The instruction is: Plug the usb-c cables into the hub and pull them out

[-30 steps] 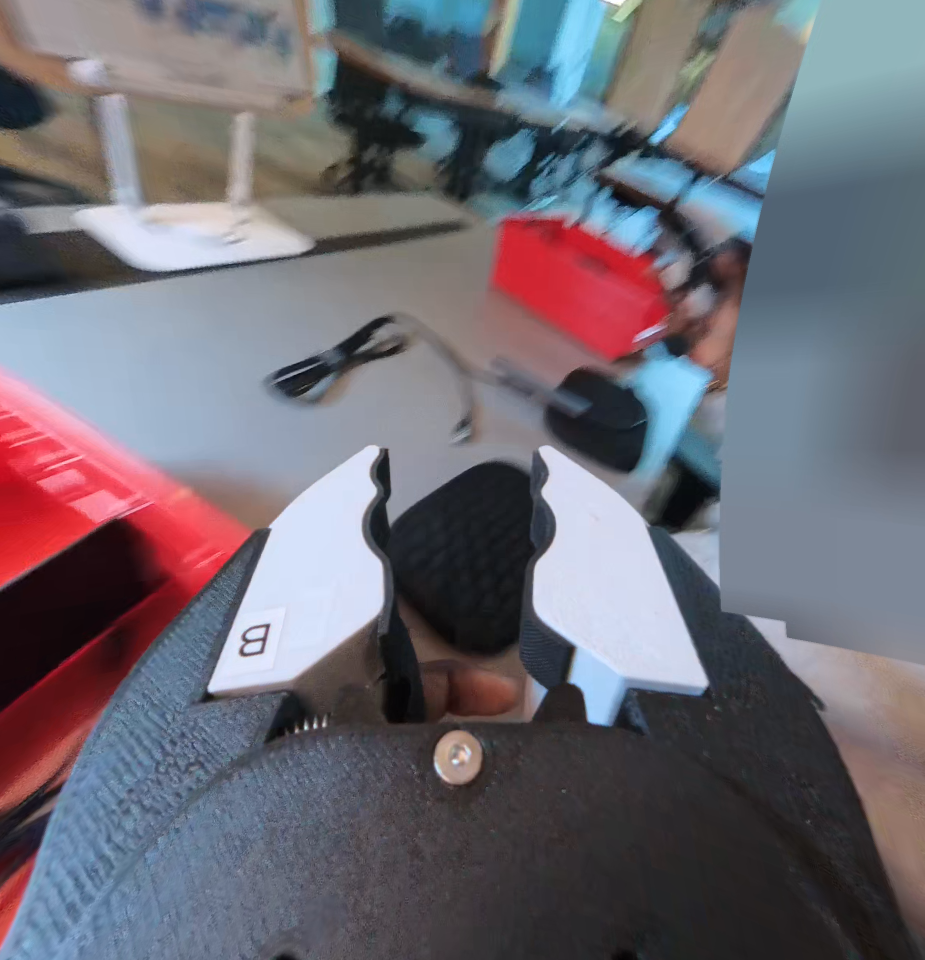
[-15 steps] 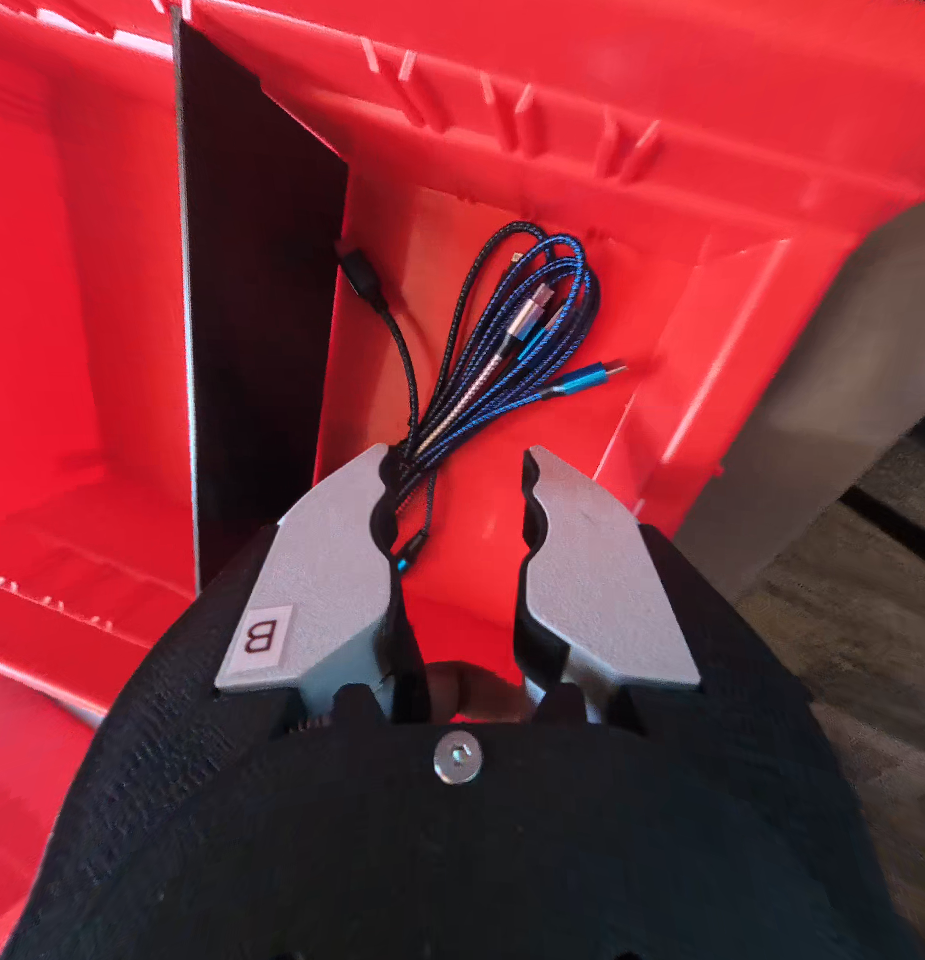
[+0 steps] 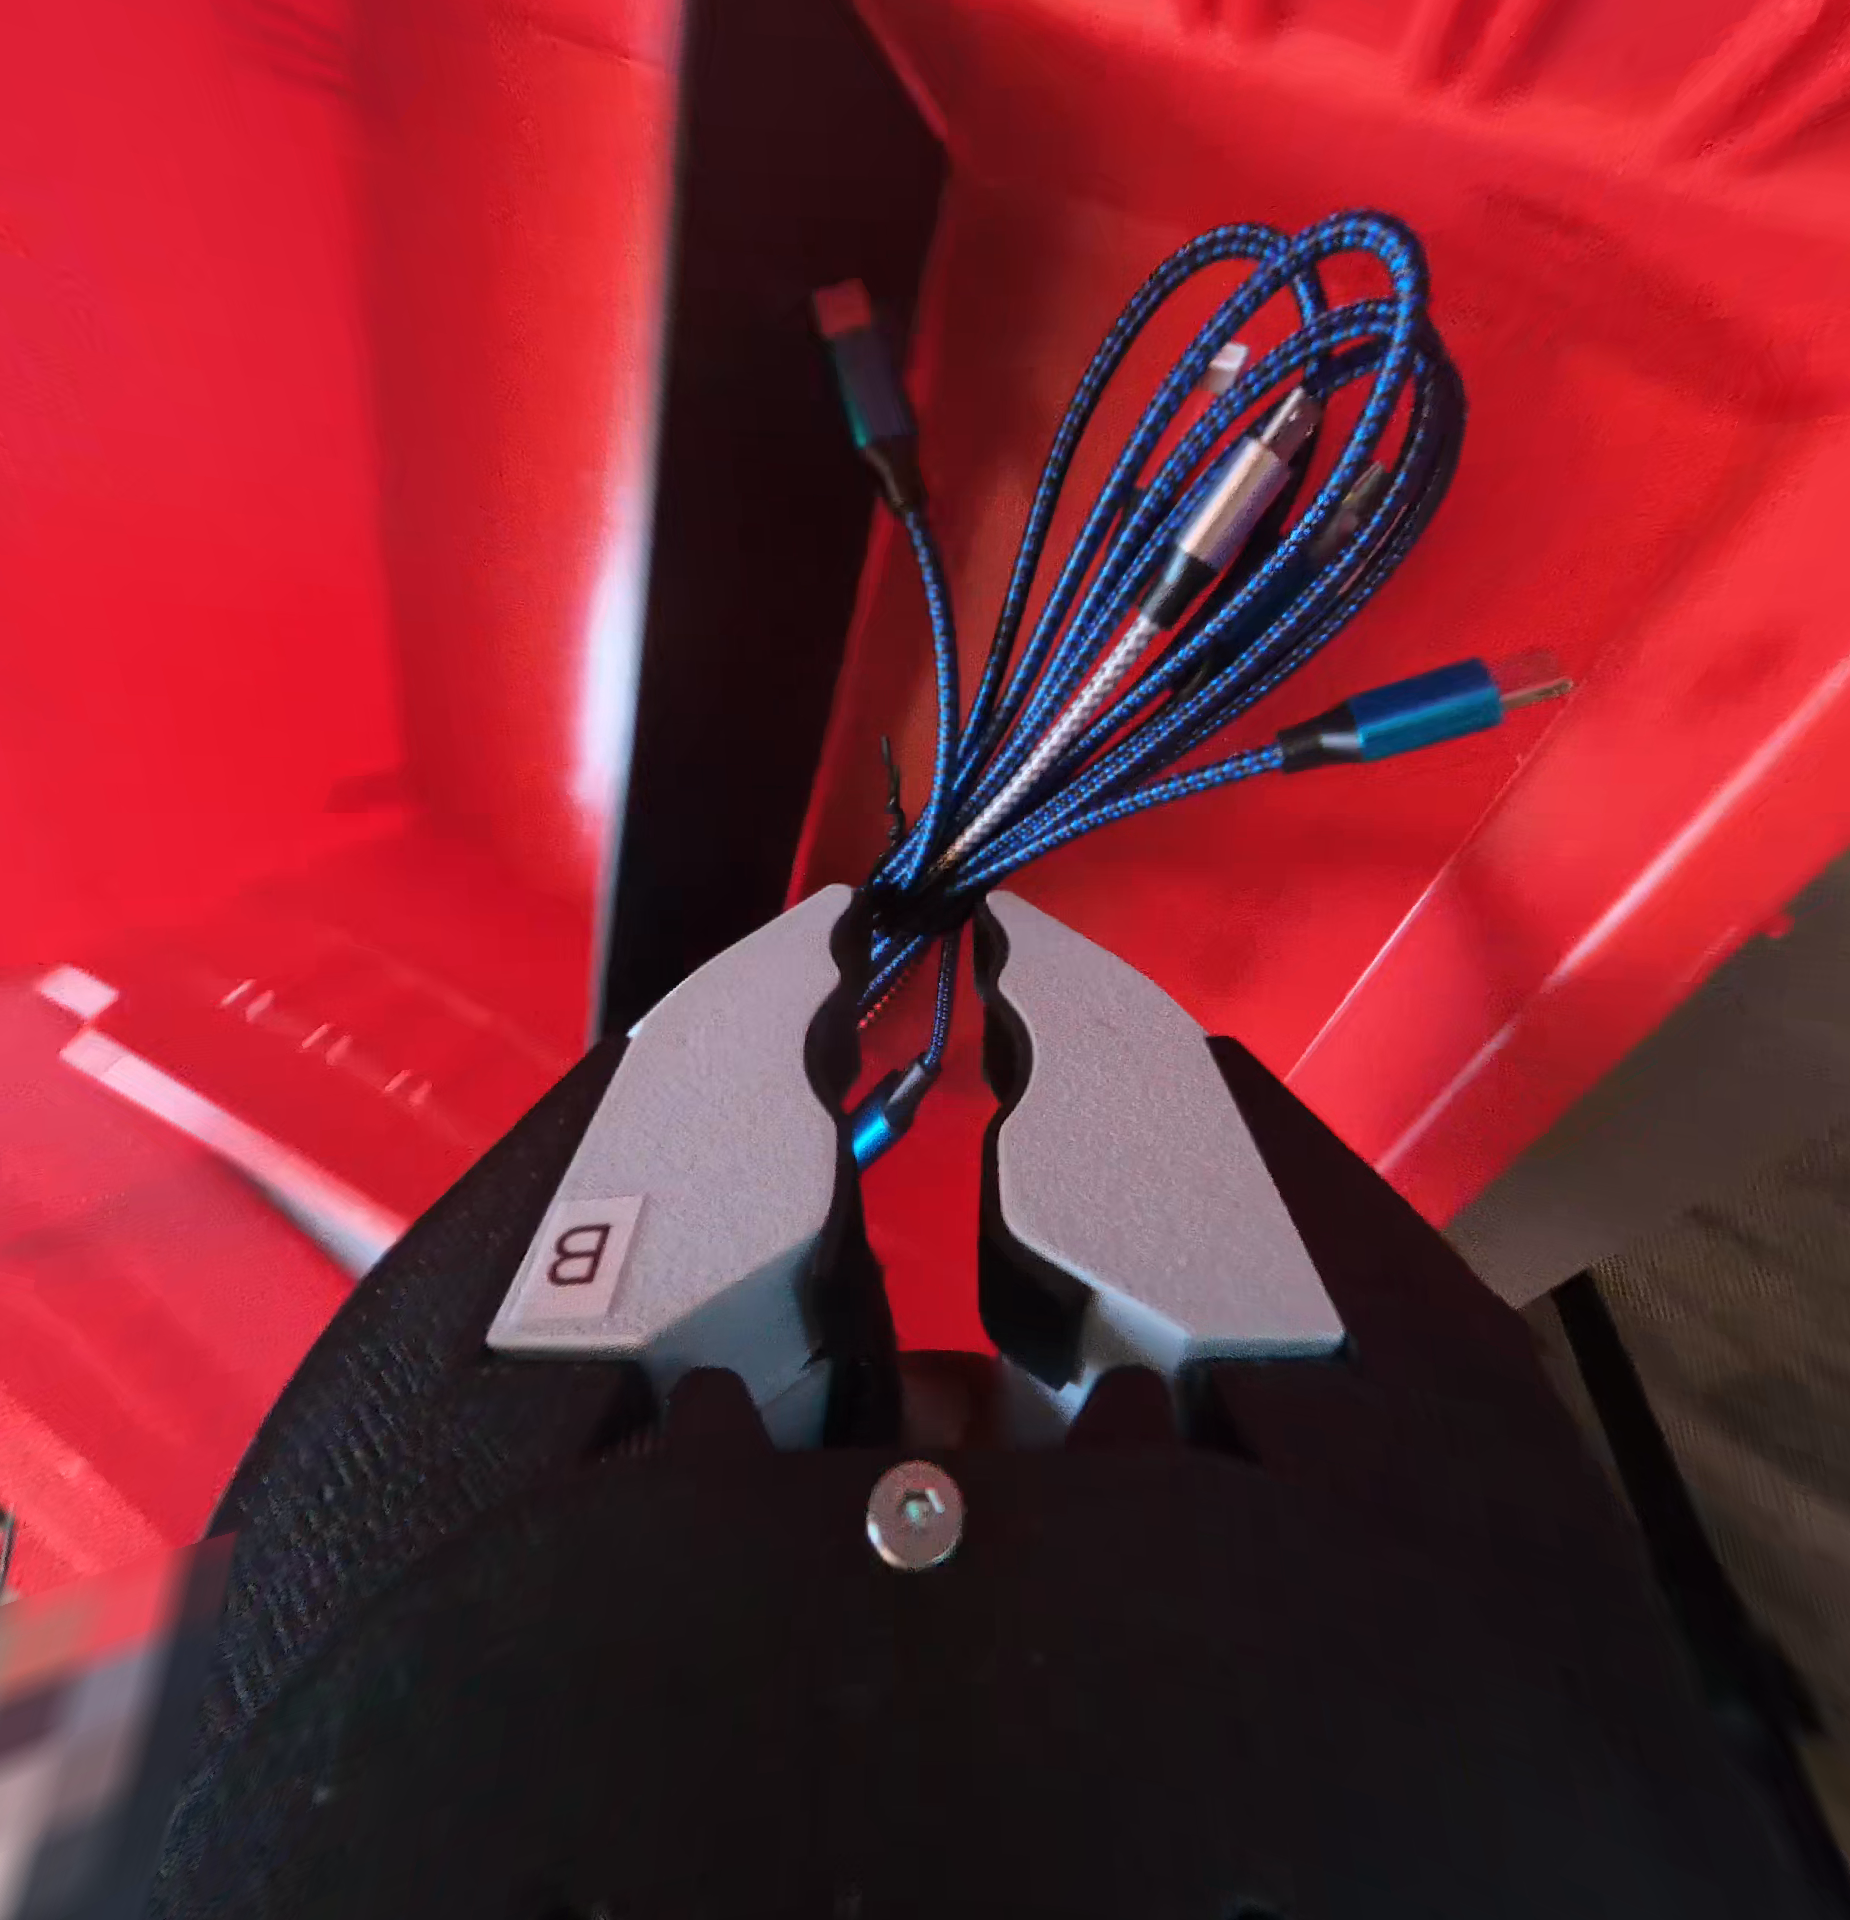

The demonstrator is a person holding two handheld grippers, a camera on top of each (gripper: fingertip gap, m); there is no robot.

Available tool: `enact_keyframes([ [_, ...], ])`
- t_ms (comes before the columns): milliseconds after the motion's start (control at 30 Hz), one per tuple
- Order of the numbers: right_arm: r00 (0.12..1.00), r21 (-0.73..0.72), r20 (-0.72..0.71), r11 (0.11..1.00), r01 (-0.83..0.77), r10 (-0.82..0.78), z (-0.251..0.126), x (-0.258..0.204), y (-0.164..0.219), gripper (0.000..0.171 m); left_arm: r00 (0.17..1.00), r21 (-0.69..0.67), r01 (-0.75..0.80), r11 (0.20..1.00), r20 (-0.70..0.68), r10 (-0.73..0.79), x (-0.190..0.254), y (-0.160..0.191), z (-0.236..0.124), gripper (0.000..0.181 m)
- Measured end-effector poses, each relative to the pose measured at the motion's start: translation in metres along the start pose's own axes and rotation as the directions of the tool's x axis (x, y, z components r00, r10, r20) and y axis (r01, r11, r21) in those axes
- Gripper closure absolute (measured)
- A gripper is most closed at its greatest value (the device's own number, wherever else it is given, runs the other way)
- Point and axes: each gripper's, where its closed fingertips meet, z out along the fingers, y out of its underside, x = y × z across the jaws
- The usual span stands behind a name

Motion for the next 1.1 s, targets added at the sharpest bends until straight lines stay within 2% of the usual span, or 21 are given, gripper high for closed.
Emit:
enact_keyframes([
  [33, 1.000, 0.002, 0.002, 1.000, -0.006, 0.006, 0.000, 0.000, 0.000, 0.140, 0.997, 0.033, 0.040, 0.999, 0.063, -0.042, -0.008, -0.001, -0.015, 0.162],
  [133, 1.000, -0.002, 0.015, 1.000, -0.024, 0.024, 0.000, 0.000, 0.005, 0.141, 0.933, 0.150, 0.142, 0.978, 0.311, -0.183, -0.036, -0.002, -0.070, 0.161],
  [267, 0.998, -0.038, 0.064, 0.999, -0.026, 0.028, 0.004, -0.010, 0.017, 0.140, 0.707, 0.373, 0.157, 0.914, 0.604, -0.368, -0.056, -0.016, -0.149, 0.165],
  [367, 0.991, -0.081, 0.136, 0.997, -0.005, 0.016, 0.008, -0.028, 0.028, 0.140, 0.573, 0.474, 0.050, 0.879, 0.707, -0.414, -0.041, -0.050, -0.183, 0.171],
  [433, 0.983, -0.115, 0.183, 0.993, 0.011, 0.010, 0.011, -0.043, 0.035, 0.140, 0.547, 0.544, -0.027, 0.838, 0.710, -0.443, -0.024, -0.083, -0.190, 0.174],
  [700, 0.944, -0.229, 0.310, 0.954, 0.194, -0.118, 0.018, -0.086, 0.068, 0.142, 0.649, 0.672, -0.239, 0.701, 0.647, -0.400, 0.039, -0.202, -0.166, 0.174],
  [833, 0.896, -0.282, 0.431, 0.928, 0.243, -0.104, 0.017, -0.110, 0.095, 0.142, 0.716, 0.708, -0.323, 0.628, 0.617, -0.326, 0.077, -0.249, -0.148, 0.174],
  [967, 0.843, -0.330, 0.527, 0.887, 0.324, -0.112, 0.014, -0.130, 0.122, 0.141, 0.776, 0.732, -0.388, 0.561, 0.587, -0.230, 0.112, -0.278, -0.133, 0.174],
  [1100, 0.816, -0.369, 0.573, 0.865, 0.340, -0.076, 0.011, -0.142, 0.140, 0.140, 0.802, 0.752, -0.434, 0.496, 0.573, -0.168, 0.134, -0.289, -0.130, 0.174],
])
